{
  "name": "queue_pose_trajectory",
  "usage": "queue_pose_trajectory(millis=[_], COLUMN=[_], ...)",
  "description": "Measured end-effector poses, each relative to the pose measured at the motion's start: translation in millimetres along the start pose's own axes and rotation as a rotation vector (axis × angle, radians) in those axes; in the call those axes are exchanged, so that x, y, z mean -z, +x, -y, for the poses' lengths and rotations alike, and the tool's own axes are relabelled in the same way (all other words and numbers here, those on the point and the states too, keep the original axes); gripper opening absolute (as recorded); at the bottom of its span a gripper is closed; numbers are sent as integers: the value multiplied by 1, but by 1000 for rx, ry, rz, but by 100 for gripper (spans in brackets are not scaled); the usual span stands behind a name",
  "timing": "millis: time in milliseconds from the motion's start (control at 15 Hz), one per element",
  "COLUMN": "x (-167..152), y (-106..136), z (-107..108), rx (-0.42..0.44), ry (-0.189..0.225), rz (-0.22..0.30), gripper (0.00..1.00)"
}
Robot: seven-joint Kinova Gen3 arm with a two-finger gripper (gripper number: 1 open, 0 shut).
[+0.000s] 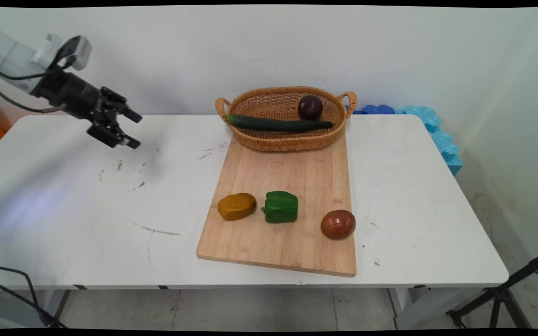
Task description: Pick up the potato from the cutting board
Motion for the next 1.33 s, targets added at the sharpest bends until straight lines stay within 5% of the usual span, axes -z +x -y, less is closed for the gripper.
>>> queue_pose_trajectory(millis=[733, 1333], x=[-93, -176], y=[77, 95], z=[-54, -86], rx=[-65, -60], ry=[-198, -259], rz=[7, 20], gripper=[100, 100])
